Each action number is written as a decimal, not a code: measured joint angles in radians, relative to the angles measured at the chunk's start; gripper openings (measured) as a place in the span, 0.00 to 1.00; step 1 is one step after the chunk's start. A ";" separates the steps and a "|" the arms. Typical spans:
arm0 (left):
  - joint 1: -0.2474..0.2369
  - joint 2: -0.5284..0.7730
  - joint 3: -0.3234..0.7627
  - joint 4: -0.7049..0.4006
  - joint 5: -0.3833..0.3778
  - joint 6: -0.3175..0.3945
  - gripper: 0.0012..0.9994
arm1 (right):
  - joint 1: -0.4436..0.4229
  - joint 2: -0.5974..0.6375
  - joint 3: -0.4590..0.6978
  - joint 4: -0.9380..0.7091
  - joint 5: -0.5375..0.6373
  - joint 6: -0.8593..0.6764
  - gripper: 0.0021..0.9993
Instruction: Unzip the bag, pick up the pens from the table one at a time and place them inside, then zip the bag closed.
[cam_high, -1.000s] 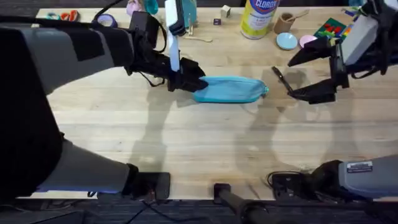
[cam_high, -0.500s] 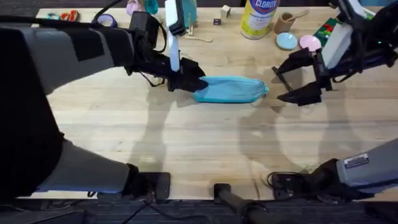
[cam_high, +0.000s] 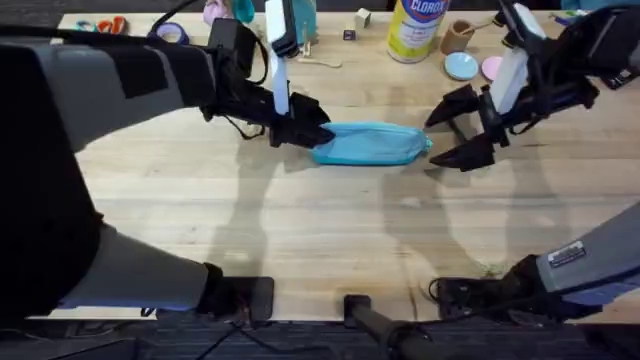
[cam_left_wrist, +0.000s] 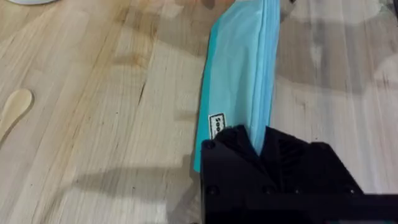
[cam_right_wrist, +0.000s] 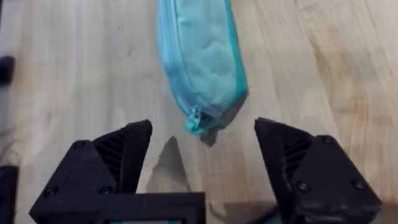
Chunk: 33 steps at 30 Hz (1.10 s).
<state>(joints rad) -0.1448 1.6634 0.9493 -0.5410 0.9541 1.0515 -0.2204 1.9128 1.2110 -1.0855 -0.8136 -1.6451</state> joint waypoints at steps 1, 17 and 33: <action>0.000 0.000 0.000 0.000 0.000 0.000 0.04 | 0.006 0.003 0.000 0.013 -0.001 0.005 1.00; 0.000 0.000 0.000 0.000 0.000 0.000 0.04 | 0.031 0.007 -0.040 0.076 -0.003 0.045 1.00; 0.000 0.000 0.000 0.000 0.000 0.000 0.04 | 0.031 0.007 -0.040 0.075 -0.003 0.045 0.99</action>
<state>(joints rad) -0.1448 1.6634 0.9493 -0.5407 0.9539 1.0515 -0.1890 1.9200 1.1713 -1.0100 -0.8162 -1.6000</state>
